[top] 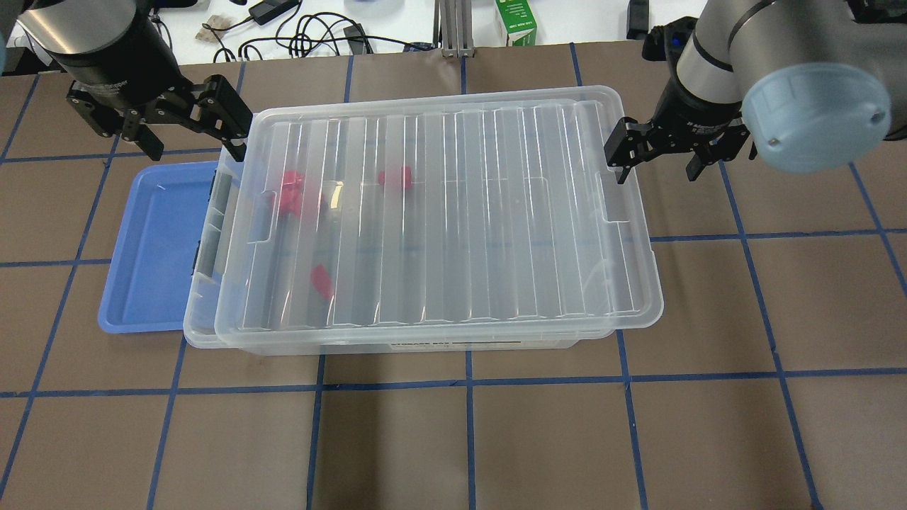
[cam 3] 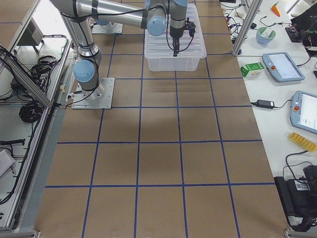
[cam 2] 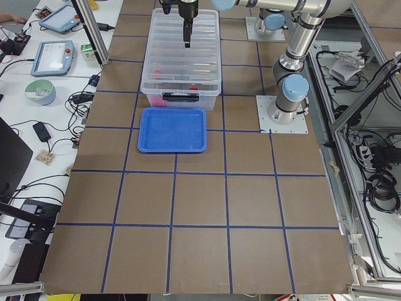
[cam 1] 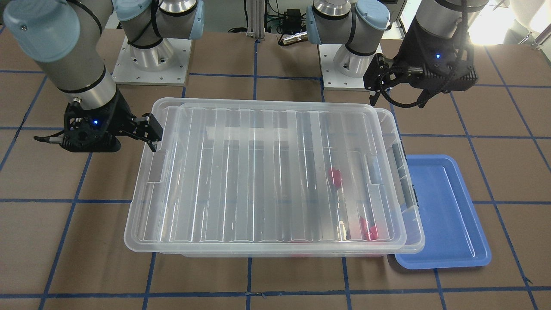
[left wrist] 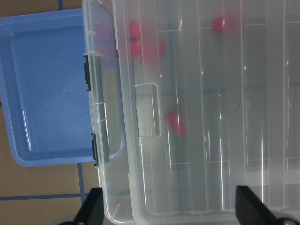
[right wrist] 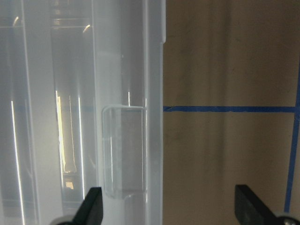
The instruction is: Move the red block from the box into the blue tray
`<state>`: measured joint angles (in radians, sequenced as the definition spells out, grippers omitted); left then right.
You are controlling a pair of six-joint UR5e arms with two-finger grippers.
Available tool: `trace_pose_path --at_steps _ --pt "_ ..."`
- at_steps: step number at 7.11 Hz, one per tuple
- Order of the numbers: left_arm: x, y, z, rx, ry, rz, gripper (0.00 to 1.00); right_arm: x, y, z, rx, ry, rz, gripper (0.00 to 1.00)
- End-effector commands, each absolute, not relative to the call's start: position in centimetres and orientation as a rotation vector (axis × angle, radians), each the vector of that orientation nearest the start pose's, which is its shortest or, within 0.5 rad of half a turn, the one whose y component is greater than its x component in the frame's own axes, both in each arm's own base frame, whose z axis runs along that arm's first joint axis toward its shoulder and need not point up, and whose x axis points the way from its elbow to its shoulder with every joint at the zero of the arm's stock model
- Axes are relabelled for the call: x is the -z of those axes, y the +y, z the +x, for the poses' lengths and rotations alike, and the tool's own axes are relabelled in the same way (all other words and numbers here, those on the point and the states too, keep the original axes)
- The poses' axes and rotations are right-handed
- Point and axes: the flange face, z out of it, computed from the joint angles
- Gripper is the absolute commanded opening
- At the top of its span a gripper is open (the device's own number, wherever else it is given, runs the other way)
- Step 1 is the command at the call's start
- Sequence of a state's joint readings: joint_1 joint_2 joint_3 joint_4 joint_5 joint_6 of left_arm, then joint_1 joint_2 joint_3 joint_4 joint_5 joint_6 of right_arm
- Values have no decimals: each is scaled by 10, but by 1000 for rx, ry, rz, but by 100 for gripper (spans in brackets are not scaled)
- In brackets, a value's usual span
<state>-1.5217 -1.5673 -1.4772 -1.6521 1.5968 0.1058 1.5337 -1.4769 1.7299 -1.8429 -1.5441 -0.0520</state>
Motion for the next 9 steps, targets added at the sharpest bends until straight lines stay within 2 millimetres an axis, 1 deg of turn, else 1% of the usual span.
trace_pose_path --at_steps 1,2,4,5,6,8,9 --pt "-528 -496 -106 23 3113 88 100 -359 -533 116 55 3115 -29 100" --pt "-527 -496 -106 21 3113 88 100 -351 -534 116 52 3116 -29 100" --pt "-528 -496 -106 23 3113 88 100 -348 -534 113 46 3141 -41 100" --pt "-528 -497 -106 23 3113 88 100 -348 -534 105 41 3194 -74 100" --pt "-527 -497 -106 21 3113 86 100 -348 -536 90 29 3224 -48 100" --pt "-528 -496 -106 23 3113 88 100 -348 -540 54 16 3228 -53 100" --pt "-527 -496 -106 21 3113 88 100 -347 -542 40 13 3228 -43 100"
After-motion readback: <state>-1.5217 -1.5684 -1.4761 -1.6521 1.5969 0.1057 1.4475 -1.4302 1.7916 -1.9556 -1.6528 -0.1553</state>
